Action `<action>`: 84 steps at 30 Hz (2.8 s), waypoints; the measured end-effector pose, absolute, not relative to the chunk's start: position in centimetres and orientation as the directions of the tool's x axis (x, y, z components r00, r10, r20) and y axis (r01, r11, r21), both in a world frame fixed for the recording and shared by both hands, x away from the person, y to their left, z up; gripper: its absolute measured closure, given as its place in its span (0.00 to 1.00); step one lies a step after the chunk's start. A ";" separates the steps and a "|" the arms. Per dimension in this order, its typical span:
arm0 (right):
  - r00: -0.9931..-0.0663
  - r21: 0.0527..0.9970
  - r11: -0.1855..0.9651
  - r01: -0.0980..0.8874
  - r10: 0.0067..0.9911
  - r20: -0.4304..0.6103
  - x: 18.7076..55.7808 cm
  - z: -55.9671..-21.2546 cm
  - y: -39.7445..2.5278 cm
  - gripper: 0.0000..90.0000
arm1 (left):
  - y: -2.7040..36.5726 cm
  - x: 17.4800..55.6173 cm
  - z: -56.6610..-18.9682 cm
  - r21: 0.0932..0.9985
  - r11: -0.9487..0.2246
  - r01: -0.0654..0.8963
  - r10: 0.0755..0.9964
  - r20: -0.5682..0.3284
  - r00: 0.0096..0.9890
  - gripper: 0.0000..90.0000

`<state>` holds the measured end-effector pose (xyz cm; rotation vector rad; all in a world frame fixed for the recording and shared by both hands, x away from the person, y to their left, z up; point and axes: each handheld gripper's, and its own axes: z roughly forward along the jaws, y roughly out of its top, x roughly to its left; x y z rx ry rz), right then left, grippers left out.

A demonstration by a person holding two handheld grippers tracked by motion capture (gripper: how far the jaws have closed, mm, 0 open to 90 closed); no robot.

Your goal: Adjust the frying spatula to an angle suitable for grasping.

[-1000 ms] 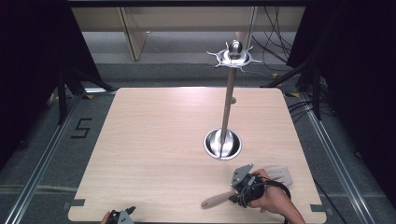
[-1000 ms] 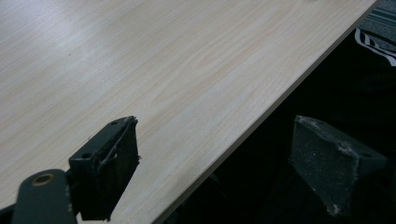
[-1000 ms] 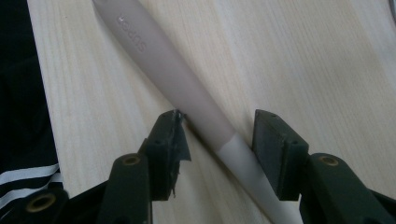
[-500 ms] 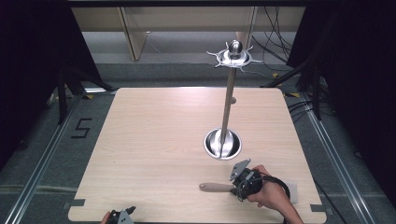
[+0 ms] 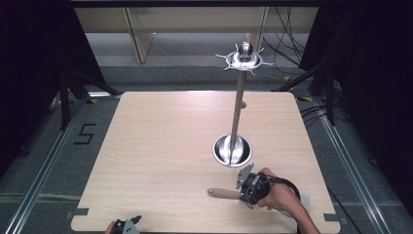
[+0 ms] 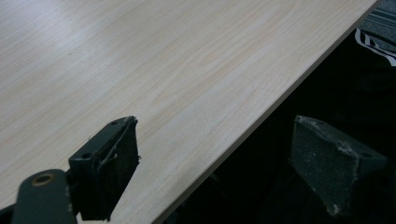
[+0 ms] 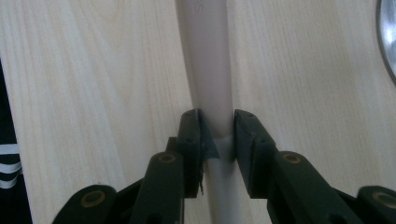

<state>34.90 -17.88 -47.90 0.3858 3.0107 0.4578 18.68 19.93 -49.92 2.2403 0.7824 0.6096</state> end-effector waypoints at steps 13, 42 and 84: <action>-0.963 0.316 0.921 0.229 0.261 -0.063 34.9 -47.7 -18.1 0.83 | 20.1 18.7 -49.8 0.729 -0.589 0.349 0.667 0.195 0.719 0.16; -0.872 0.696 0.661 0.281 0.478 -0.102 34.8 -40.3 -23.7 0.84 | 19.8 18.5 -49.7 0.741 -0.562 0.367 0.686 0.170 0.707 0.16; -0.855 0.918 0.328 0.222 0.517 0.022 35.0 -35.9 -23.7 0.84 | 20.0 18.6 -49.8 0.726 -0.582 0.366 0.680 0.188 0.709 0.17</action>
